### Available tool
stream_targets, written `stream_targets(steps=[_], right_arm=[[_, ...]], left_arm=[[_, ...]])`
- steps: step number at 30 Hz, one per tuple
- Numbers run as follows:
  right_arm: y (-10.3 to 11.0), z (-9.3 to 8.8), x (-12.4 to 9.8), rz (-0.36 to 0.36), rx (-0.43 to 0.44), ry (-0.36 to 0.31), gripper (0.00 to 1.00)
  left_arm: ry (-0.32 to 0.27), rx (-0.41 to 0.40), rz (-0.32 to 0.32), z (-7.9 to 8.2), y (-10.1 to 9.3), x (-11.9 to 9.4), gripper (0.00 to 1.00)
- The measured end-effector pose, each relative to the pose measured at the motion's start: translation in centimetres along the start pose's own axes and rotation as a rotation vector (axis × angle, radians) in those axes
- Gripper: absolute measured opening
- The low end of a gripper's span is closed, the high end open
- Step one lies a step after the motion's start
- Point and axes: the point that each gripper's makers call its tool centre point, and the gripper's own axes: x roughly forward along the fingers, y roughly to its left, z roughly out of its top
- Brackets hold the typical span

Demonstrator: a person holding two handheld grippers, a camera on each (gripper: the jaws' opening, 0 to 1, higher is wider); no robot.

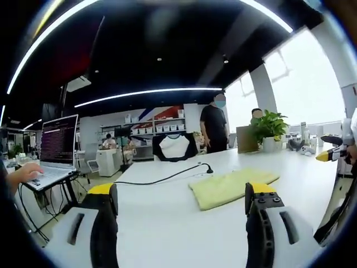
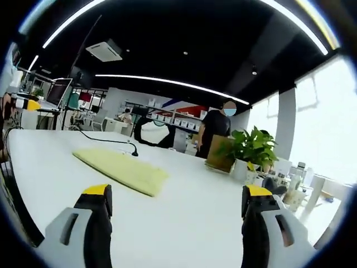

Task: Fold the garment on the visible template until the final outline fits inside the template.

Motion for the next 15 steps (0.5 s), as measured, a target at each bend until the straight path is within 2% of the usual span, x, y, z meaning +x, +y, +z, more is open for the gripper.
stream_targets(steps=[5, 15], right_arm=[[-0.3, 0.2, 0.2, -0.014, -0.002, -0.004, 0.99], [-0.7, -0.7, 1.0, -0.030, 0.006, 0.027, 0.99]], left_arm=[[-0.006, -0.005, 0.003, 0.1, 0.1, 0.3, 1.00], [0.010, -0.017, -0.014, -0.9, 0.0, 2.1, 1.00]])
